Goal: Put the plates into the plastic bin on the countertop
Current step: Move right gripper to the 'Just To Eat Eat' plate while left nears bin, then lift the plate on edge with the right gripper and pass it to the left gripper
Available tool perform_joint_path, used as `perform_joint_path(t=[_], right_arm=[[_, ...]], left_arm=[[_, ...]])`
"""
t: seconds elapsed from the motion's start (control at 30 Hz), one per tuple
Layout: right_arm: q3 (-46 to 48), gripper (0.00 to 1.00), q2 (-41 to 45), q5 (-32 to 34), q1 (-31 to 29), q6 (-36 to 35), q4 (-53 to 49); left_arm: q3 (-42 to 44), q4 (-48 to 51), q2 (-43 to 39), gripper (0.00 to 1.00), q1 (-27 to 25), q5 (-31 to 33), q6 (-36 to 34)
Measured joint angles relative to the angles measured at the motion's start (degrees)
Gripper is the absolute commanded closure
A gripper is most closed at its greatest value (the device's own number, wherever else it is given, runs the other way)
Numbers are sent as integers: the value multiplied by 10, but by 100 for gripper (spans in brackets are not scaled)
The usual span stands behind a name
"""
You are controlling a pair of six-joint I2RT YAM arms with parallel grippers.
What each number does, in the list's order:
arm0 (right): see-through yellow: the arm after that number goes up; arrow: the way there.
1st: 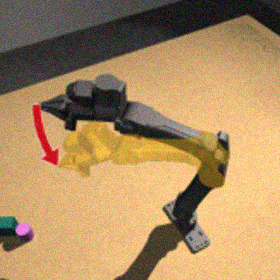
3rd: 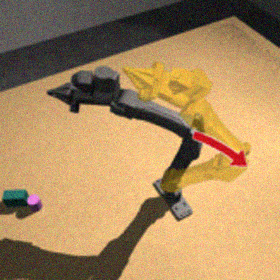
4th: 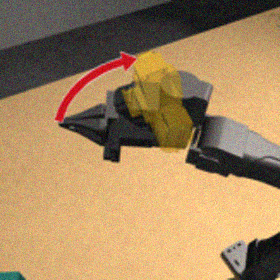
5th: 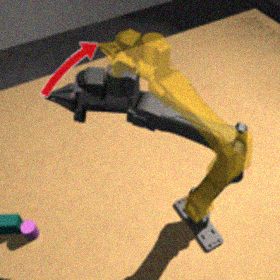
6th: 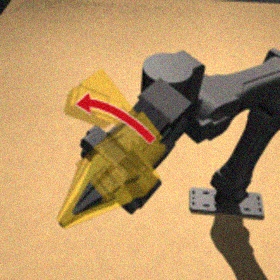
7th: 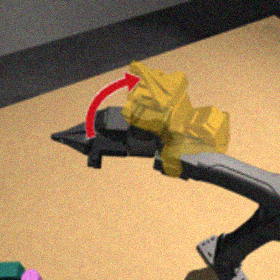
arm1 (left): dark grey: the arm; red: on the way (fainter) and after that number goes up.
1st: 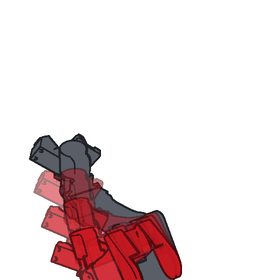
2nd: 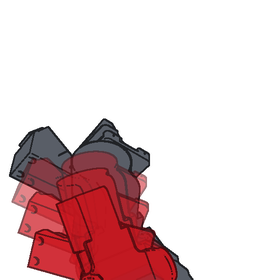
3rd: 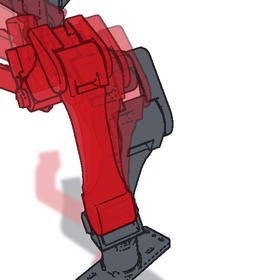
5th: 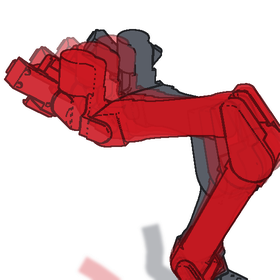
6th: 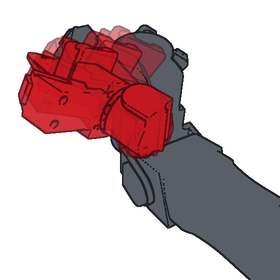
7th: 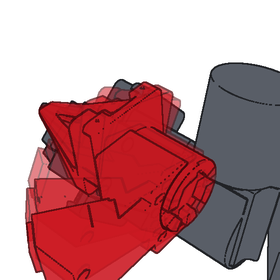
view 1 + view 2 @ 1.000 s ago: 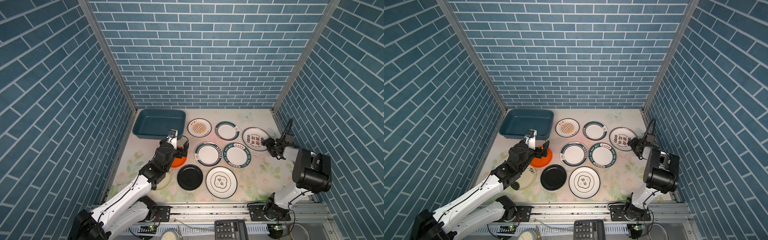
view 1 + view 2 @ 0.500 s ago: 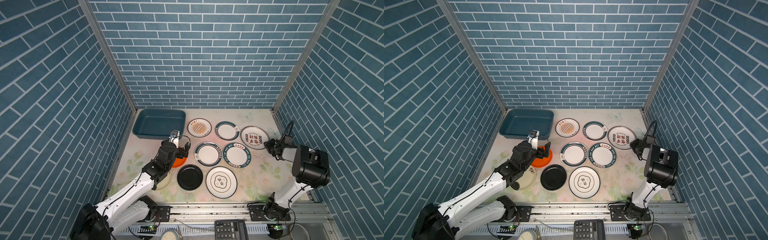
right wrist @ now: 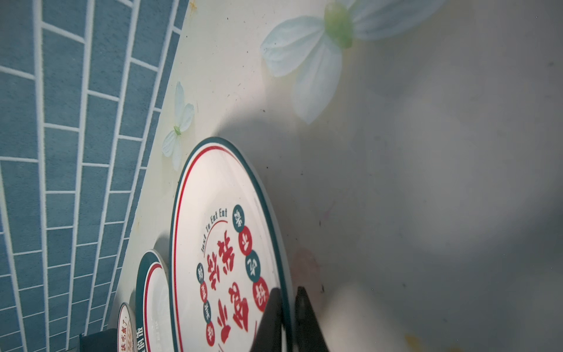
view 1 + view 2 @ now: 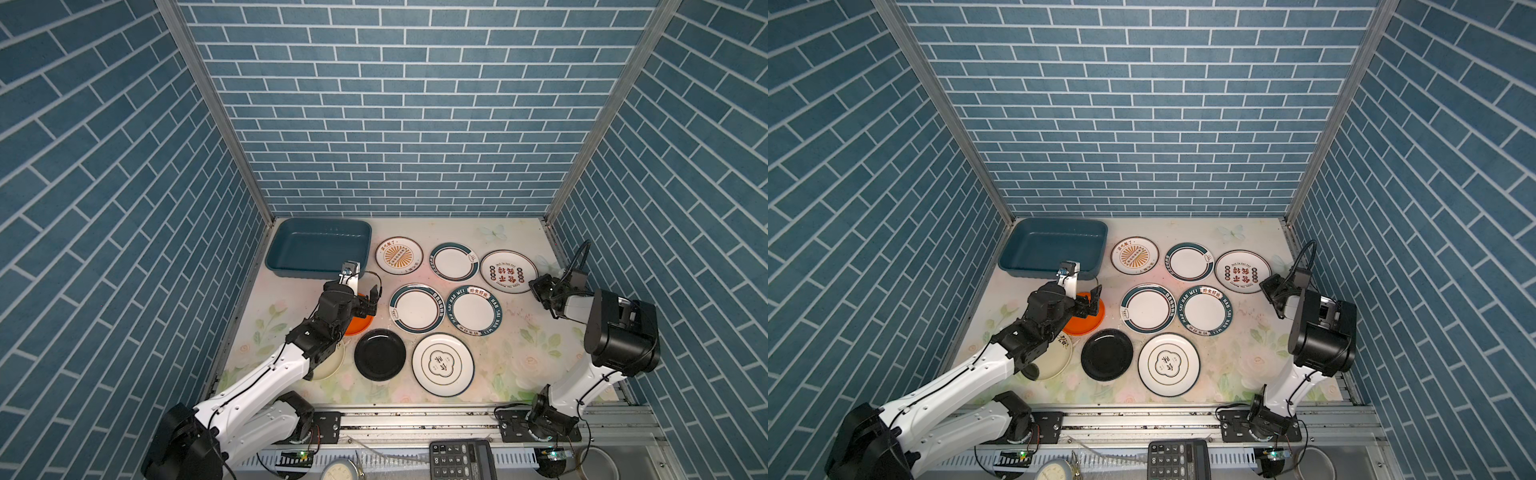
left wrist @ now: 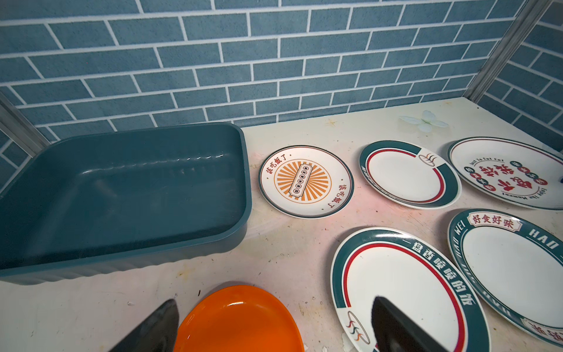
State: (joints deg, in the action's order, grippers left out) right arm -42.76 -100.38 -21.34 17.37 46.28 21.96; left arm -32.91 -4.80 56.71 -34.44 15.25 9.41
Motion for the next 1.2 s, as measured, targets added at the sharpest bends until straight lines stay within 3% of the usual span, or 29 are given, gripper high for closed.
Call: perform_joint_path(t=[0.3, 0.47, 0.67, 0.9, 1.2], right_arm=[[7, 100, 85, 57, -1, -34, -65], [-5, 100, 137, 64, -8, -54, -125], [-44, 100, 194, 68, -63, -61, -172], [-107, 100, 234, 63, -201, -91, -243], [-103, 100, 264, 52, -233, -76, -273]], left_arm=[[-5, 0, 4, 0, 0, 1, 2], [-26, 0, 45, 0, 0, 4, 2], [-65, 0, 103, 0, 0, -9, 3], [-101, -10, 147, 0, 0, -74, 33], [-116, -59, 172, 1, 0, -191, 82]])
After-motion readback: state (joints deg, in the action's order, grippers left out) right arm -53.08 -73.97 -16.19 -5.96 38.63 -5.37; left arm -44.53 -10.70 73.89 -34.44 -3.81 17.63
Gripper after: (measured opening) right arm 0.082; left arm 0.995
